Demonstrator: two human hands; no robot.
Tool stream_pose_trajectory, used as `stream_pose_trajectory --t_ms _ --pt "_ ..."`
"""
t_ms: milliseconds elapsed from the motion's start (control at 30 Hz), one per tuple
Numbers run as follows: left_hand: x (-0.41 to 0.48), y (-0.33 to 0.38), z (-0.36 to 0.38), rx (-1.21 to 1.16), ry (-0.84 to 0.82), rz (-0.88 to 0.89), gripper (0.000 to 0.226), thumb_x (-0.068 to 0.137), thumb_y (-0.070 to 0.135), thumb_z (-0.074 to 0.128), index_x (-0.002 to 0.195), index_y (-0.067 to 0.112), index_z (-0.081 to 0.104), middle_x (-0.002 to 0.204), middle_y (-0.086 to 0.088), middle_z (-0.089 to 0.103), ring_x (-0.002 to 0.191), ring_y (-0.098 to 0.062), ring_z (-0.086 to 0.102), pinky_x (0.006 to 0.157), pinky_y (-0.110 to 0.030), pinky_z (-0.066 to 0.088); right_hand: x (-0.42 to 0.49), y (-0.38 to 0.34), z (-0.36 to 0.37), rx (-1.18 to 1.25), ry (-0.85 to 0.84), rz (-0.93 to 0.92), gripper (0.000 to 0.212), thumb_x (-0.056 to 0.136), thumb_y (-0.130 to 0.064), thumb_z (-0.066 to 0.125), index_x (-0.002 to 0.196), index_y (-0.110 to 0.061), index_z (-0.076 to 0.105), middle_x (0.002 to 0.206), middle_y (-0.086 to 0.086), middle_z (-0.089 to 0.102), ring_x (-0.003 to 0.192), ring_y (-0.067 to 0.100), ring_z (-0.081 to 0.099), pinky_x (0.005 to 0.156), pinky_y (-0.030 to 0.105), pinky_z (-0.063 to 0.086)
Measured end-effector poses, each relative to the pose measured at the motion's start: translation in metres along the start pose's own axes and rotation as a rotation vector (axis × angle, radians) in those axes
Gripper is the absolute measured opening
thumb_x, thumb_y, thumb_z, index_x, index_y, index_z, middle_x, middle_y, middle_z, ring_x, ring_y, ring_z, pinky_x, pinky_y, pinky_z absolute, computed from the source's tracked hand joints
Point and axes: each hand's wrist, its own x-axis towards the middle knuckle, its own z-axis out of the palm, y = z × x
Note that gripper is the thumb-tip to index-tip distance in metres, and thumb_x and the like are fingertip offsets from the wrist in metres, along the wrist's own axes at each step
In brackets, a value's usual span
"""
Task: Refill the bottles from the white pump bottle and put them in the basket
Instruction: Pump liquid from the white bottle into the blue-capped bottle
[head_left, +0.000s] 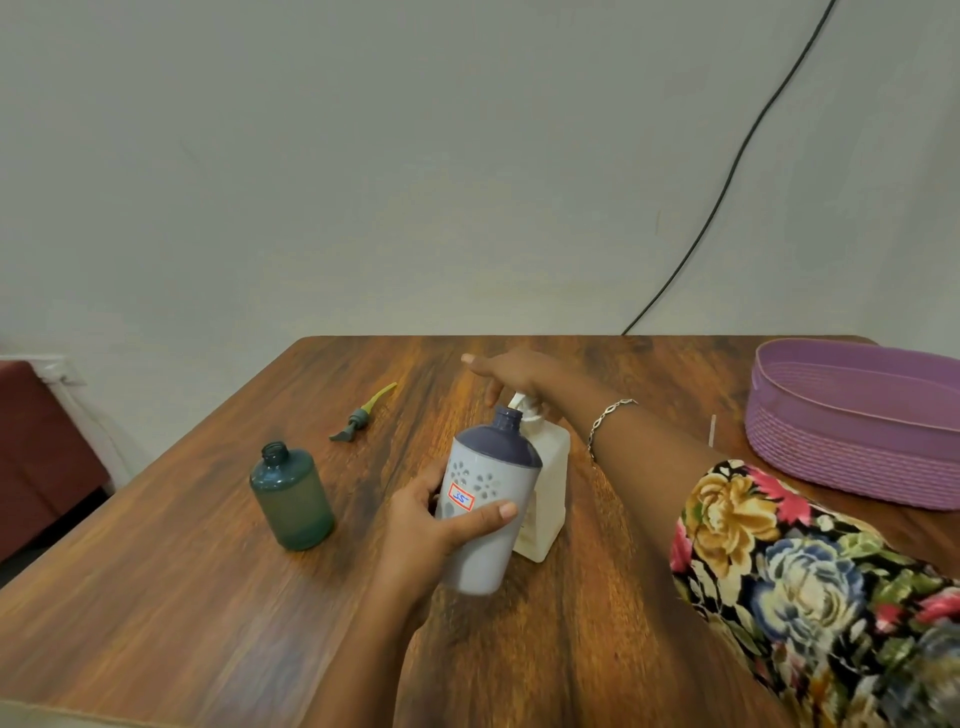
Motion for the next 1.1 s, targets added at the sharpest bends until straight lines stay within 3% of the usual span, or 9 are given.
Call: stream_pose_trajectory --t_ms 100,200,300,467,533,667,800,900,1100 --pt "0.000 0.001 0.001 0.016 -0.002 0.000 0.075 0.034 0.044 0.081 0.100 0.013 0.064 0.091 -0.005 0.071 0.079 -0.018 0.069 0.060 -0.025 0.056 -0.003 0.000 -0.005 0.176 -0.051 0.039 0.067 0.094 -0.057 0.035 0.131 -0.003 0.049 0.085 0.002 0.054 0.067 0.012 0.050 0.053 0.024 0.038" --pt "-0.001 0.001 0.001 0.016 0.002 0.003 0.071 0.037 0.042 0.082 0.100 0.016 0.065 0.091 -0.004 0.071 0.079 -0.016 0.068 0.062 -0.025 0.056 -0.005 -0.001 -0.007 0.168 -0.072 0.025 0.066 0.095 -0.056 0.035 0.132 -0.003 0.048 0.077 -0.001 0.050 0.064 0.011 0.050 0.053 0.024 0.038" --pt "0.001 0.003 0.000 0.011 0.006 0.020 0.072 0.034 0.045 0.080 0.099 0.016 0.066 0.090 -0.004 0.071 0.079 -0.017 0.068 0.062 -0.026 0.056 -0.004 -0.003 -0.006 0.067 -0.028 0.003 0.065 0.096 -0.055 0.032 0.130 -0.002 0.050 0.099 0.006 0.056 0.064 0.015 0.048 0.067 0.030 0.046" --pt "0.000 -0.002 0.001 -0.002 -0.001 0.006 0.074 0.036 0.044 0.080 0.103 0.016 0.065 0.092 -0.003 0.072 0.079 -0.016 0.069 0.061 -0.024 0.055 0.002 0.001 0.001 -0.033 -0.016 0.008 0.067 0.096 -0.056 0.030 0.127 -0.001 0.054 0.125 0.016 0.052 0.061 0.015 0.045 0.059 0.026 0.040" --pt "0.000 -0.003 0.001 0.004 0.006 0.013 0.073 0.036 0.045 0.080 0.103 0.020 0.065 0.093 -0.001 0.071 0.079 -0.015 0.069 0.062 -0.025 0.056 0.003 0.003 -0.001 0.033 -0.027 0.015 0.068 0.095 -0.058 0.031 0.128 -0.002 0.053 0.122 0.013 0.052 0.079 0.021 0.055 0.065 0.029 0.045" --pt "0.001 -0.001 0.001 0.020 0.010 0.008 0.072 0.034 0.047 0.078 0.100 0.021 0.064 0.090 0.001 0.071 0.079 -0.014 0.068 0.063 -0.026 0.057 0.006 0.005 -0.009 0.101 -0.048 0.040 0.077 0.091 -0.066 0.028 0.115 -0.001 0.062 0.097 0.015 0.056 0.085 0.024 0.048 0.055 0.025 0.039" --pt "0.001 0.001 0.000 0.018 0.014 0.013 0.072 0.033 0.047 0.079 0.099 0.021 0.065 0.088 0.001 0.072 0.079 -0.014 0.068 0.064 -0.027 0.057 0.002 0.002 -0.008 0.063 -0.013 0.009 0.075 0.093 -0.063 0.026 0.117 0.000 0.061 0.108 0.016 0.057 0.101 0.029 0.058 0.065 0.031 0.045" --pt "0.001 0.001 0.003 0.006 0.003 0.005 0.072 0.032 0.046 0.078 0.098 0.019 0.065 0.085 0.002 0.072 0.076 -0.013 0.068 0.060 -0.024 0.056 0.002 0.004 -0.002 -0.081 0.040 -0.008 0.071 0.096 -0.058 0.024 0.125 -0.002 0.056 0.136 0.015 0.048 0.081 0.022 0.052 0.060 0.028 0.039" --pt "0.001 0.000 -0.002 0.010 0.006 -0.001 0.074 0.034 0.046 0.079 0.102 0.020 0.065 0.088 0.002 0.072 0.077 -0.012 0.069 0.058 -0.022 0.054 0.001 0.002 -0.001 0.021 0.004 -0.003 0.072 0.095 -0.059 0.025 0.125 -0.002 0.055 0.133 0.011 0.048 0.069 0.016 0.048 0.051 0.022 0.034"
